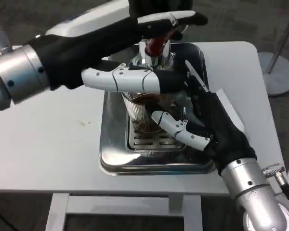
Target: Grasp the cup under the faucet to collect the drink, then remove the cup.
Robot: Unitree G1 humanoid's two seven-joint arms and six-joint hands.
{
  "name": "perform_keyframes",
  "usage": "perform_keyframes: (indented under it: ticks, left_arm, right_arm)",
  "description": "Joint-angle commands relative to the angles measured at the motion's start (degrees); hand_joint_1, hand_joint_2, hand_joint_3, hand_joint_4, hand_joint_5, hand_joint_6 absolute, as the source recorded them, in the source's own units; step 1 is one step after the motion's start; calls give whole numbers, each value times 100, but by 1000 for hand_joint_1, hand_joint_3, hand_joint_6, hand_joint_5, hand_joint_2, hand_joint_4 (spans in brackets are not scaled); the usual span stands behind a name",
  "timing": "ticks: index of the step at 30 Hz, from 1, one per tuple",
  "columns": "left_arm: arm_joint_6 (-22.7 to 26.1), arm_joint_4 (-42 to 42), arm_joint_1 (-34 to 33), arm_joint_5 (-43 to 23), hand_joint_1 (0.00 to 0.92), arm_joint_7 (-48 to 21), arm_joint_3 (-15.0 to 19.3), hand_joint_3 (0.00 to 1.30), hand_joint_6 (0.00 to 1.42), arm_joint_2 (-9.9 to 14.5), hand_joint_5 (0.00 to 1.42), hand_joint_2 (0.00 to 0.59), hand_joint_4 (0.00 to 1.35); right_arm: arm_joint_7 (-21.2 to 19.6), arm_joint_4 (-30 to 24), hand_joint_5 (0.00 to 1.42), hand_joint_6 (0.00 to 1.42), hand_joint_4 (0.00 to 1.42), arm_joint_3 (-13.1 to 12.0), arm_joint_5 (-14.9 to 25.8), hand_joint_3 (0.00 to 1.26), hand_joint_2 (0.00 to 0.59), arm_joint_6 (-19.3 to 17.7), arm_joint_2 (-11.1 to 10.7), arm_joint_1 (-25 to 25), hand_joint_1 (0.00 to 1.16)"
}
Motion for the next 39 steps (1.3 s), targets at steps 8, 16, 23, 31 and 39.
perform_keyframes:
  ticks: [8, 16, 23, 31, 39]
  left_arm:
    - [277, 170, 480, -150, 0, -264, 34, 101, 274, 82, 153, 58, 47]
    - [223, 159, 498, -403, 0, -39, 276, 101, 275, -78, 160, 52, 58]
    - [77, 118, 588, -522, 0, 120, 517, 111, 289, -154, 173, 49, 81]
    - [-64, 26, 705, -641, 0, 245, 854, 121, 295, -227, 188, 44, 92]
    - [-139, -216, 974, -756, 0, 326, 1271, 168, 352, -282, 239, 48, 156]
  right_arm:
    - [-48, 13, 97, 226, 50, 6, 48, 43, 282, -120, 25, 4, 593]
    - [-40, 13, 97, 226, 54, -29, 55, 45, 281, -113, 10, -18, 590]
    - [-37, 20, 97, 229, 54, -35, 47, 45, 281, -111, 6, -28, 590]
    - [-45, 37, 97, 231, 61, -15, 36, 45, 281, -104, 18, -42, 590]
    - [-90, 20, 109, 236, 64, -50, 72, 36, 285, -157, 40, -3, 585]
